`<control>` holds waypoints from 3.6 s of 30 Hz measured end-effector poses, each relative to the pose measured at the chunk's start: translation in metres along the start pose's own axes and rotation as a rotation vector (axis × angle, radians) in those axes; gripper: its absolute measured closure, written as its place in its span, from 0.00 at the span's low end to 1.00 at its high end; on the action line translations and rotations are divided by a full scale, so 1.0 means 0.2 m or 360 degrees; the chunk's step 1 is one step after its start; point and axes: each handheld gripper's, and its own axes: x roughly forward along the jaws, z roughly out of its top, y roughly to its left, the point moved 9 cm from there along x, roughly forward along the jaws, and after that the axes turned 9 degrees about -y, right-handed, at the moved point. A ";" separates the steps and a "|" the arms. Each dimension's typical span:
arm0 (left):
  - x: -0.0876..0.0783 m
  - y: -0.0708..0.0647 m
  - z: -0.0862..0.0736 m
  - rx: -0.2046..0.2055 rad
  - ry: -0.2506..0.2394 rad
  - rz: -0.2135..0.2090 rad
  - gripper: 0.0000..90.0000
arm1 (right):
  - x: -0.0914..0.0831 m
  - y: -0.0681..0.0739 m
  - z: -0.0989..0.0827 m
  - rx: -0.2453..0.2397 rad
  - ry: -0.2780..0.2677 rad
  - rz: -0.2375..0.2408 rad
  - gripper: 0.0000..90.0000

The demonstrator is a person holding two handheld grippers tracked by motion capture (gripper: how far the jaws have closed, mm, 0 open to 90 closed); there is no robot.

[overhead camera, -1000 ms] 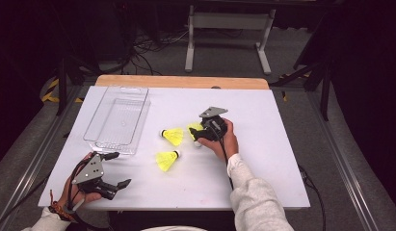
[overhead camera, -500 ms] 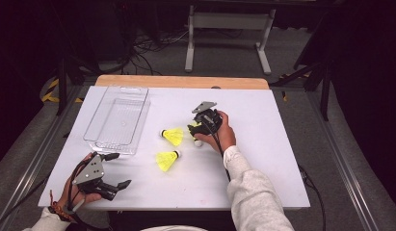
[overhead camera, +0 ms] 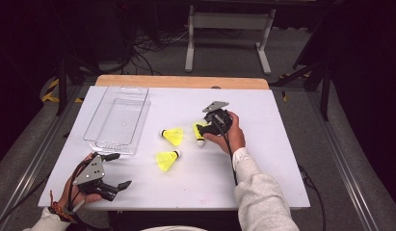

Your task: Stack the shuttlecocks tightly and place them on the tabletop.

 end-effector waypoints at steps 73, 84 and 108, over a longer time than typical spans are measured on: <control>0.02 -0.01 -0.01 0.0007 0.0033 -0.0014 0.05 | -0.16 -0.12 -0.15 -0.0022 0.0123 -0.0083 0.27; 0.02 -0.01 -0.01 0.0014 0.0044 -0.0010 0.05 | -0.29 -0.07 -0.29 -0.0002 0.0097 -0.0089 0.28; 0.02 -0.02 -0.01 0.0025 0.0043 -0.0007 0.05 | -0.36 -0.07 -0.32 0.0042 0.0041 -0.0063 0.27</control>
